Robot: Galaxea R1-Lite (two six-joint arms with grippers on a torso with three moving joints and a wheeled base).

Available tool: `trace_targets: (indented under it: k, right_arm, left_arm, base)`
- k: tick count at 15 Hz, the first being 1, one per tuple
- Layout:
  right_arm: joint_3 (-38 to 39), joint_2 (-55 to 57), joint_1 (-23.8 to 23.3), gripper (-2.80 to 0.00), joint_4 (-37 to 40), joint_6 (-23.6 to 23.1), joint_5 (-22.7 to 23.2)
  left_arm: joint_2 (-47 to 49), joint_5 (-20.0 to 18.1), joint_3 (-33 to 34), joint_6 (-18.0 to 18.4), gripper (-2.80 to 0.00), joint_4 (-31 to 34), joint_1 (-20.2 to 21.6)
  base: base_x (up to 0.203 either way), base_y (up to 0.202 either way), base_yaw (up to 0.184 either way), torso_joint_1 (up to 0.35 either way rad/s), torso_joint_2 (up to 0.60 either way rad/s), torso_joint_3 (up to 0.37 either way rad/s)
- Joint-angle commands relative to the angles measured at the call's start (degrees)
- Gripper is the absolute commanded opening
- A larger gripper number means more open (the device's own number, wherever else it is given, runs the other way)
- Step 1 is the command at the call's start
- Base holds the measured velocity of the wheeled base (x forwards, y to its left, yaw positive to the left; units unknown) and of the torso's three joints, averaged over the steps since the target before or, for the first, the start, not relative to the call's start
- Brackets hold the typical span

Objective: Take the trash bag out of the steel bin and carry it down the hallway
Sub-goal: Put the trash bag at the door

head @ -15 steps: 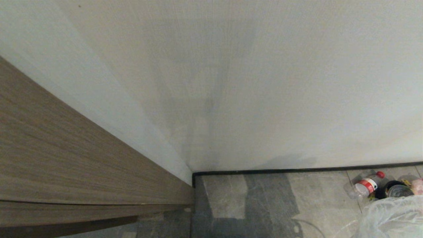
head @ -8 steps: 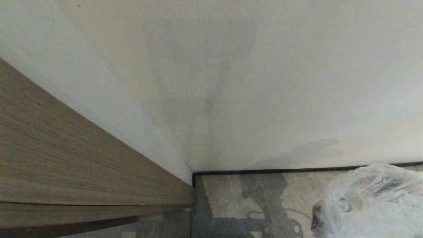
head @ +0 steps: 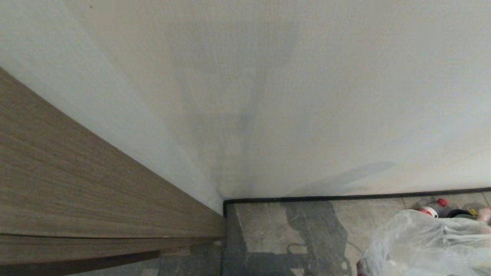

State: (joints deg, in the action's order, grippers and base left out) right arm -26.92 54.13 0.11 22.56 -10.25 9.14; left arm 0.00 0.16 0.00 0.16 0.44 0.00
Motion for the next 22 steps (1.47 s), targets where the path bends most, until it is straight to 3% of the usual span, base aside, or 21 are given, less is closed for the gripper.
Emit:
trace_targets:
  k: [1,13,22]
  right_arm:
    - [-2.19,3.88,0.06,0.00,0.11,-0.08,0.93]
    - [-2.95,1.71,0.05,0.00,0.20,-0.14,1.40]
    - [-10.64,7.80,2.12,0.00,-0.17,0.64,4.09]
  left_arm:
    - [-0.08,0.10,0.00,0.02,-2.80,0.00,0.00]
    - [0.00,0.10,0.00,0.02,-2.80,0.00,0.00]
    - [0.00,0.02,0.00,0.02,-2.80,0.00,0.00]
  base:
    - [0.000,0.000,0.000,0.000,0.00,0.000]
    - [0.000,0.000,0.000,0.000,0.00,0.000]
    - [0.000,0.000,0.000,0.000,0.00,0.000]
